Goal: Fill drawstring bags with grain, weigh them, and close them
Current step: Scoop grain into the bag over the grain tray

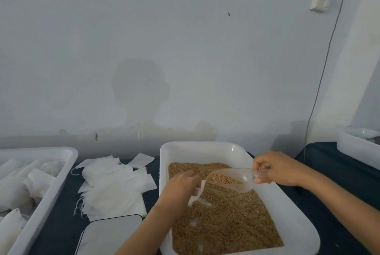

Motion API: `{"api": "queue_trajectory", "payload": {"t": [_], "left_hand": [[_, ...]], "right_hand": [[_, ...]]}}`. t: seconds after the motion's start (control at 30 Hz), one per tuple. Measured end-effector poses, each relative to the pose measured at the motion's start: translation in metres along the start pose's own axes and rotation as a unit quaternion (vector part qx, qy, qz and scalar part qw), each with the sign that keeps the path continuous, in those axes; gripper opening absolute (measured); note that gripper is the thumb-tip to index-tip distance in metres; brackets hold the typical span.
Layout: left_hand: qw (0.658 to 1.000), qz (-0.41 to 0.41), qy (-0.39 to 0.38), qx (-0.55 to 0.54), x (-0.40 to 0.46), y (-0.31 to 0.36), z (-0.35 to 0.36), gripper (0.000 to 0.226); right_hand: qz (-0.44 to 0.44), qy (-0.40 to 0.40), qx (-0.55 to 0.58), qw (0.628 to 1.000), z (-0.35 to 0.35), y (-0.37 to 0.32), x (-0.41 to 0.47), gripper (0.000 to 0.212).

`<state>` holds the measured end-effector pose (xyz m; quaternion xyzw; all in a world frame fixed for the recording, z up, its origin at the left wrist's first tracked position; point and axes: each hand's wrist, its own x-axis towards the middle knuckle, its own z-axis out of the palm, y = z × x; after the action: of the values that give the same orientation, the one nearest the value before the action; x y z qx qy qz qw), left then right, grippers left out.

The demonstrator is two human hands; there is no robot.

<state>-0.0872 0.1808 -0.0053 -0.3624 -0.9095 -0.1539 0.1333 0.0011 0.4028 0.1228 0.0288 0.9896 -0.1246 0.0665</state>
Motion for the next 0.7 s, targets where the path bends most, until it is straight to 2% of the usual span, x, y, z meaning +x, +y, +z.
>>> {"api": "queue_trajectory", "payload": {"t": [0.07,0.17,0.3,0.7], "left_hand": [[1.0,0.01,0.014,-0.01,-0.002,0.001,-0.002,0.006],[0.999,0.023,0.028,-0.009,-0.005,0.003,-0.004,0.018],[0.999,0.034,0.02,-0.022,-0.006,0.005,-0.007,0.008],[0.999,0.036,0.021,-0.011,-0.008,0.005,-0.009,0.011]], "right_hand": [[-0.007,-0.006,0.003,1.0,-0.002,-0.003,-0.001,0.011],[-0.014,-0.008,-0.005,1.0,-0.003,-0.008,-0.001,0.012],[-0.021,-0.011,-0.042,0.999,-0.001,-0.014,0.004,0.01],[-0.025,-0.027,-0.162,0.986,-0.012,-0.035,0.022,0.012]]}}
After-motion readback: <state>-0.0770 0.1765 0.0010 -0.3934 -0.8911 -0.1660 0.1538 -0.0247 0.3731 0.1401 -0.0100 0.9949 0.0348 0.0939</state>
